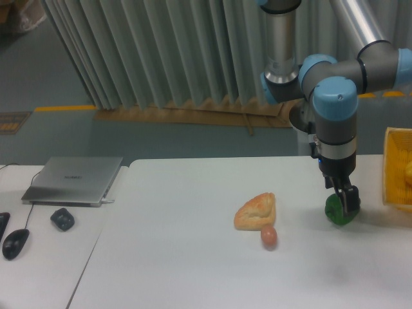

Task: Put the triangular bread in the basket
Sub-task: 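Lift the gripper away from the green pepper beside the basket, then move the gripper over the triangular bread and lower onto it, then close the gripper on the triangular bread's edge, then lift the held bread and carry it toward the yellow basket, then lower the bread into the yellow basket and release it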

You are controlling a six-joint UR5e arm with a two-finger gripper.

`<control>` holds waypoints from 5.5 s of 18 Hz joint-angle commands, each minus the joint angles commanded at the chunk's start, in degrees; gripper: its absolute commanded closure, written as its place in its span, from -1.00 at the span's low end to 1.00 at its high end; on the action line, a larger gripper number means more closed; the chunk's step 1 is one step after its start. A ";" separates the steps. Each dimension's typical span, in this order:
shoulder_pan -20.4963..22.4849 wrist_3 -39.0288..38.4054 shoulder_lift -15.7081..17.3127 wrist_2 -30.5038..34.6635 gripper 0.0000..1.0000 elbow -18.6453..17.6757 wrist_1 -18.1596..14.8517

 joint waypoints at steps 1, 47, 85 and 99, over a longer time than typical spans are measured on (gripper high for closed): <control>0.00 0.00 0.00 0.00 -1.00 -0.18 0.09; -26.72 -28.47 -5.44 13.71 -1.00 -8.70 6.94; -13.82 -18.75 -0.97 4.75 0.23 -1.23 -1.57; 4.29 6.93 4.83 0.79 0.23 -1.32 -9.05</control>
